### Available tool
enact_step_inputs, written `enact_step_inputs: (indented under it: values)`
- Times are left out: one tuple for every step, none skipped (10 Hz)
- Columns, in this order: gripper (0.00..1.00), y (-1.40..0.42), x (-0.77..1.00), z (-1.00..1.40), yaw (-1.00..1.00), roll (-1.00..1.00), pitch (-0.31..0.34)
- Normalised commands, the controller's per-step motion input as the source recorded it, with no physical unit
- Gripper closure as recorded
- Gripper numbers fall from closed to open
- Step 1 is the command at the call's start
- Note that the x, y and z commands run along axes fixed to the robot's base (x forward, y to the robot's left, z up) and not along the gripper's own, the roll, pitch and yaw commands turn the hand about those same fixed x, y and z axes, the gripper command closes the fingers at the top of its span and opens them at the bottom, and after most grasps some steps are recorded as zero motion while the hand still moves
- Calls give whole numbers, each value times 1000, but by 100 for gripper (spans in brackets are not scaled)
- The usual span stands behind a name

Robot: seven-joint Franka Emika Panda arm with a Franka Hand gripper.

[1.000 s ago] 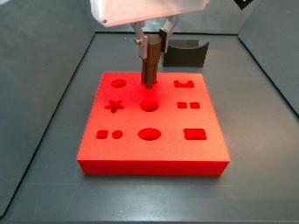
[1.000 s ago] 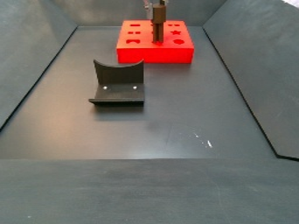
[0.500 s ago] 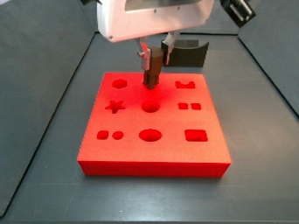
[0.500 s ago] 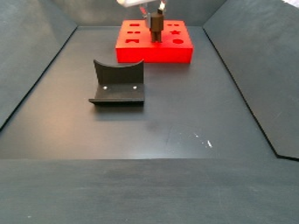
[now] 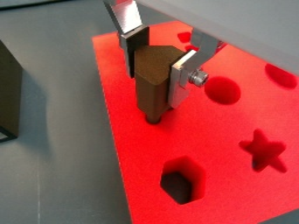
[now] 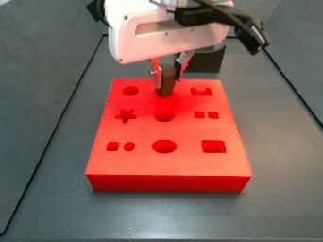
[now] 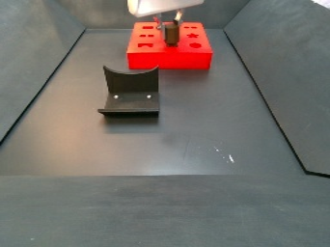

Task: Insert the 3 prong object.

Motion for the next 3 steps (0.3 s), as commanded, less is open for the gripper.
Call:
enact_step_inputs:
  values:
    - [100,-97,29,-754,-157,59,184]
    - [100,-40,83,-489,-80,0,291]
    - [100,0,0,0,0,0,0]
